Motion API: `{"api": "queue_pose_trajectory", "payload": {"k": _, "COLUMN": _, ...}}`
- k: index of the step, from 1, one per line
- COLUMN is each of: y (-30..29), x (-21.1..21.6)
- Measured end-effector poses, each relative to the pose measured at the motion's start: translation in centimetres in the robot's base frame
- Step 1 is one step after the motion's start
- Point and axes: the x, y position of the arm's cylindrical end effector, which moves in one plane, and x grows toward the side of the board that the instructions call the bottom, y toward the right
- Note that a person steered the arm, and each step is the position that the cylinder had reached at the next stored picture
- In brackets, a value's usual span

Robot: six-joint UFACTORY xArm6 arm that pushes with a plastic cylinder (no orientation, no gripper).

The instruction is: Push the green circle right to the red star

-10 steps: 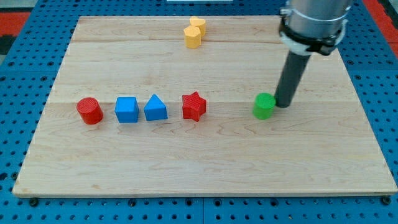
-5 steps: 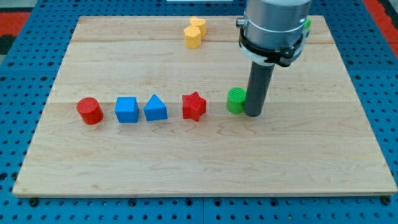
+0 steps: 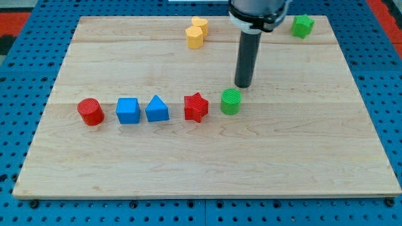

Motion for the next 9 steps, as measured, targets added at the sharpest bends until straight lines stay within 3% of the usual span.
{"api": "queue_pose_trajectory", "payload": {"k": 2, "y": -0.7, "x": 4.3}}
{"api": "queue_pose_trajectory", "payload": {"k": 3, "y": 0.1, "x": 3.5}}
{"api": "queue_pose_trajectory", "payload": {"k": 4, "y": 4.0, "x": 7.4}}
{"api": "queue_pose_trajectory", "payload": {"k": 5, "y": 2.3, "x": 12.8}}
{"api": "queue_pose_trajectory", "payload": {"k": 6, "y": -3.3, "x": 12.2}}
{"api": "queue_pose_trajectory", "payload": {"k": 8, "y": -2.3, "x": 8.7}}
{"api": "queue_pose_trajectory", "payload": {"k": 9, "y": 0.1, "x": 9.5}}
